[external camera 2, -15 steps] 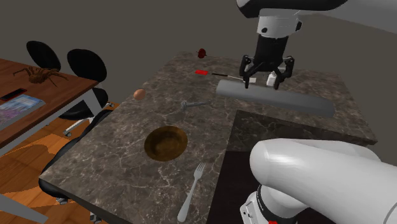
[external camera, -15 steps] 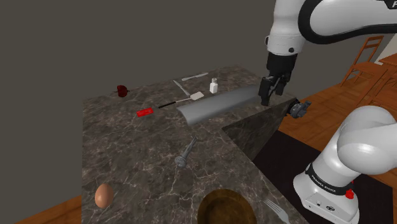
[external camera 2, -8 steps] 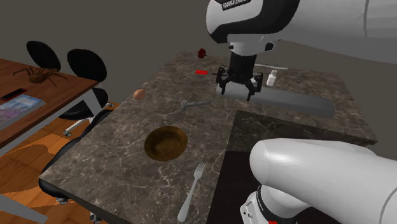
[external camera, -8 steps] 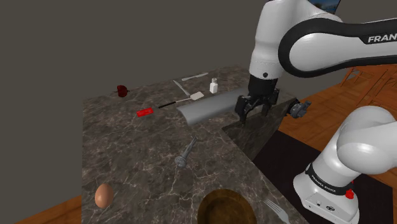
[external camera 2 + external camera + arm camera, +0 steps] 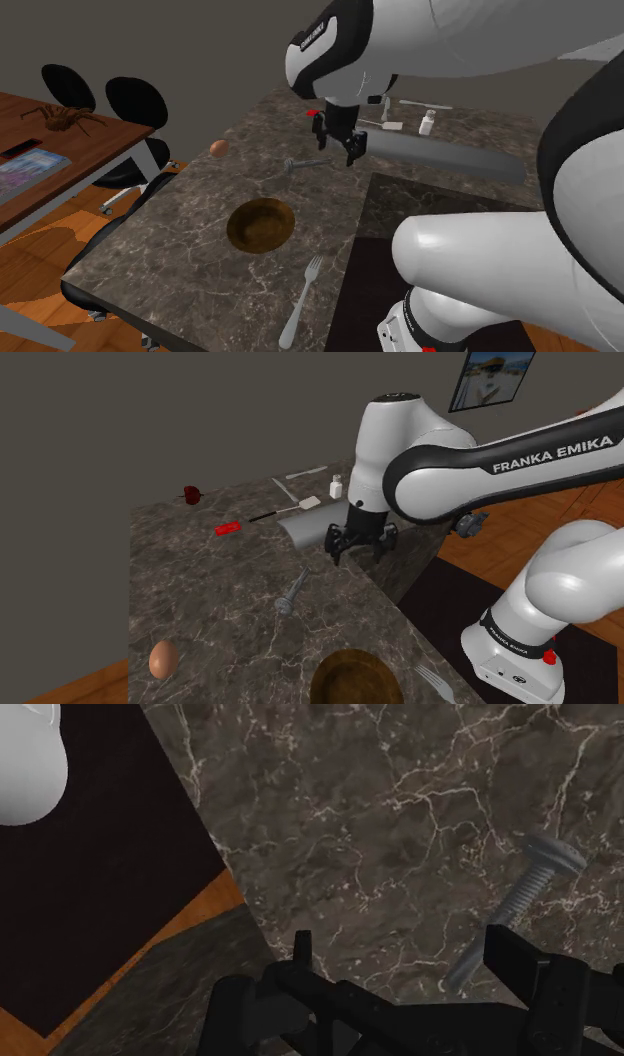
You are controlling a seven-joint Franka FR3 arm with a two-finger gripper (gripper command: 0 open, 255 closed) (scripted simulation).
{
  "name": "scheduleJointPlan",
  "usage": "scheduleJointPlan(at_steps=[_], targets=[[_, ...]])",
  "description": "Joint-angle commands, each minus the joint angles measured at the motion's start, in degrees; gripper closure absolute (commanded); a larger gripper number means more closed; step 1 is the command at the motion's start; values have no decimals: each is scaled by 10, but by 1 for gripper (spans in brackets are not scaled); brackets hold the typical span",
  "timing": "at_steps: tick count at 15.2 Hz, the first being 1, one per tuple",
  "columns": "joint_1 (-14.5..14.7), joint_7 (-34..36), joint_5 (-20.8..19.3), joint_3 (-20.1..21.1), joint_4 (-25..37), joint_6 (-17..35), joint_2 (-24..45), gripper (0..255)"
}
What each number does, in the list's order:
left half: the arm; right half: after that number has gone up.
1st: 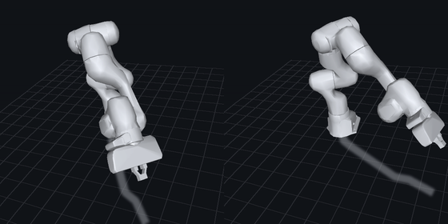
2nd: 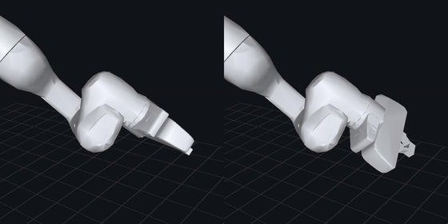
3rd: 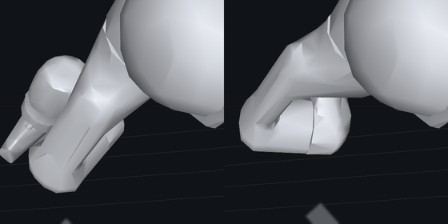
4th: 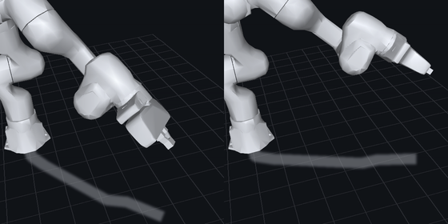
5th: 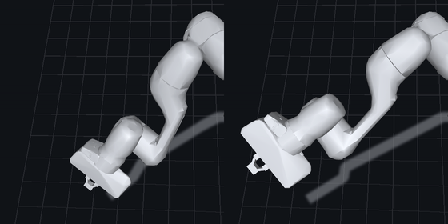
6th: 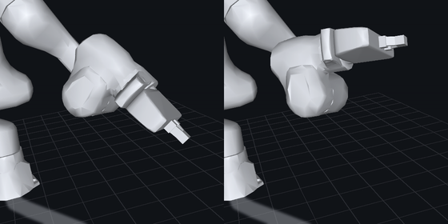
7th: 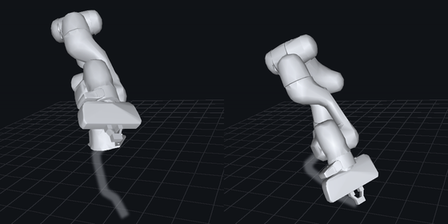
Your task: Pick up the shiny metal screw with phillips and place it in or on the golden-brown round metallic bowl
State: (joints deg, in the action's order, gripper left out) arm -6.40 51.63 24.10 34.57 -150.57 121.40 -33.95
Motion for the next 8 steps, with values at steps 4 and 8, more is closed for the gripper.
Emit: scheduleJointPlan(at_steps=[4, 8], targets=[[-65, 156, -8, 101, 36, 115, 110, 0], [-154, 316, -92, 197, 83, 198, 220, 0]])
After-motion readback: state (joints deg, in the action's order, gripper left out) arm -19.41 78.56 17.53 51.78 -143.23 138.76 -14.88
